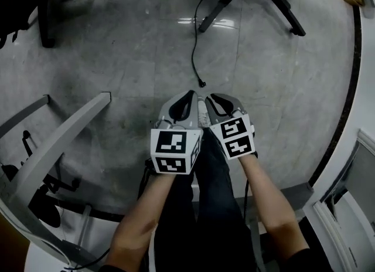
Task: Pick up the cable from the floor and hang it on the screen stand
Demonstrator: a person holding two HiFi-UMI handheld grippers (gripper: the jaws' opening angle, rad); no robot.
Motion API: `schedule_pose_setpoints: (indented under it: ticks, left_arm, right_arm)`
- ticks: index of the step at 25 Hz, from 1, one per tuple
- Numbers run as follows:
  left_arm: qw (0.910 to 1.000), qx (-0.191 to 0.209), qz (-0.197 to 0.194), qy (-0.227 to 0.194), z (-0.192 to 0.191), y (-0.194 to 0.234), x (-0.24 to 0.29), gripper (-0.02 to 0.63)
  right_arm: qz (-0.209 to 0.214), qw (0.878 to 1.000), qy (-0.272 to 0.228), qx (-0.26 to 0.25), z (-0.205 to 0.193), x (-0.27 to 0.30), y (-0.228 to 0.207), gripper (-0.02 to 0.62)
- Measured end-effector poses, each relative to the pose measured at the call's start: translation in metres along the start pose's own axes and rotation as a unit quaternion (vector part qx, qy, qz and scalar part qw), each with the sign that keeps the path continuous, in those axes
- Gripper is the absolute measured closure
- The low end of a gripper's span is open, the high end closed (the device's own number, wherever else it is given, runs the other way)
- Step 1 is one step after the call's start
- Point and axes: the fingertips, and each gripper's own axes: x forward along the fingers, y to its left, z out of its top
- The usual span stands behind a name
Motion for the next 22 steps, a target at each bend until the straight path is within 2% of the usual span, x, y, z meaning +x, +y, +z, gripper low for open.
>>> schedule_pose_setpoints:
  ticks: [6, 11, 16, 22]
  left_arm:
    - [0.9993, -0.018, 0.011, 0.029, -0.031, 0.027, 0.044, 0.607]
    - [0.9989, 0.006, 0.014, 0.043, -0.049, 0.043, 0.076, 0.607]
    - [0.999, 0.011, 0.018, 0.038, -0.058, 0.062, 0.109, 0.607]
    - [0.9973, 0.045, 0.027, 0.05, -0.073, 0.091, 0.143, 0.607]
  right_arm:
    - [0.008, 1.0, 0.022, -0.012, -0.025, 0.057, -0.022, 0.546]
    - [0.021, 0.999, 0.035, -0.016, -0.047, 0.101, -0.033, 0.545]
    - [0.03, 0.998, 0.053, -0.023, -0.07, 0.144, -0.042, 0.538]
    - [0.031, 0.995, 0.082, -0.04, -0.094, 0.19, -0.056, 0.535]
